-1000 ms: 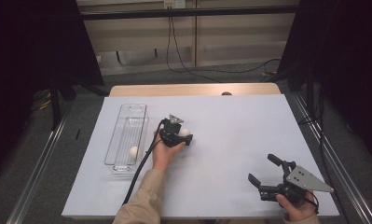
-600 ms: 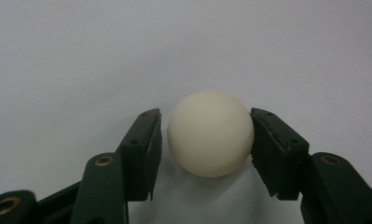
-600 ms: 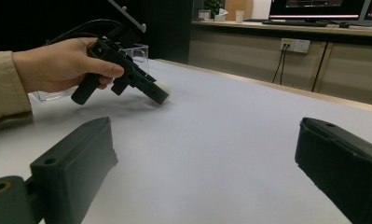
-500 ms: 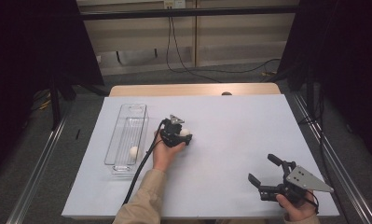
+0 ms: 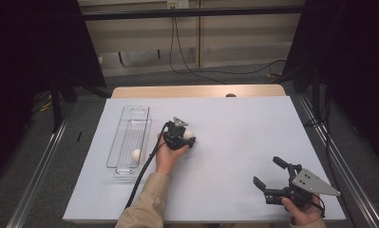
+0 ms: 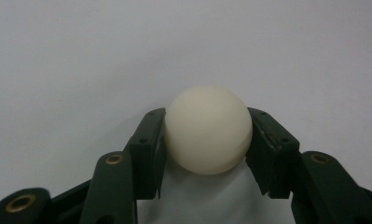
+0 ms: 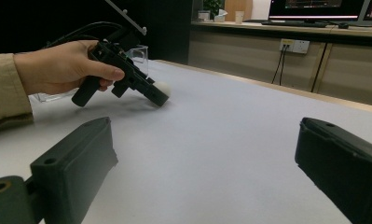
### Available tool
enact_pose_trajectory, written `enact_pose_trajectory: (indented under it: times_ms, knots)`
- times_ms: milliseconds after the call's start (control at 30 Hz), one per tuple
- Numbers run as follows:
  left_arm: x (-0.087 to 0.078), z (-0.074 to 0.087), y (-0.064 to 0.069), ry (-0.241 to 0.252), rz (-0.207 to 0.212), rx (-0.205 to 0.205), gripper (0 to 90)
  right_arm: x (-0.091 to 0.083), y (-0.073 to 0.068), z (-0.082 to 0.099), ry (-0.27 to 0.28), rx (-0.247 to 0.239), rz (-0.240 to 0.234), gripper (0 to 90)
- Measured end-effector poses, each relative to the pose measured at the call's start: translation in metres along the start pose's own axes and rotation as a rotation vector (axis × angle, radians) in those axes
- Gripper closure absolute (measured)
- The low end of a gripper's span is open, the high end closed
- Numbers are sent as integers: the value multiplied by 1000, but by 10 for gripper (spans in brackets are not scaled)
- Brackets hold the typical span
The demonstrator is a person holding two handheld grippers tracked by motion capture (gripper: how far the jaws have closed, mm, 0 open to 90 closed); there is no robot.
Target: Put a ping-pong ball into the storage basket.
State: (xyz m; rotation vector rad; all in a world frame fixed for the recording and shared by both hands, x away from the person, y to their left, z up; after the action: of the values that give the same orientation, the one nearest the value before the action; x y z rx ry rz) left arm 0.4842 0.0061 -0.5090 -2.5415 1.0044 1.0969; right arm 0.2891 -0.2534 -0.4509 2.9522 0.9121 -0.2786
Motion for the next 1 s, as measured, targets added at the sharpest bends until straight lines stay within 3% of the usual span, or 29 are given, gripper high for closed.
enact_pose_trajectory:
  times_ms: [400,567,900,1000]
  knots:
    - [-4,0,-1,-11,-5,-4,509,-1,-1,0,1,-2,-1,37]
    - [-8,0,1,-16,12,-15,509,-2,-1,-1,3,-5,-3,37]
    - [-21,-3,2,-1,20,-18,509,-2,-2,-1,5,-7,-3,37]
    - [-24,-2,1,6,25,-36,509,-2,-2,-1,6,-7,-3,37]
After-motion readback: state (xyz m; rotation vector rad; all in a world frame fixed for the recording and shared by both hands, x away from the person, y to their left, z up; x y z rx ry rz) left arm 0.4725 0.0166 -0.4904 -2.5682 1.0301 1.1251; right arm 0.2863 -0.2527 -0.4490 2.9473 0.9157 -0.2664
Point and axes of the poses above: each handheld gripper's, and its own axes: x roughly forward along the jaws, z roughly out of its underside, y roughly to its right, the point moved 7 cm from there along x, roughly forward along the jaws, and after that the axes turned 1 degree about -y, right-handed, at the moved point
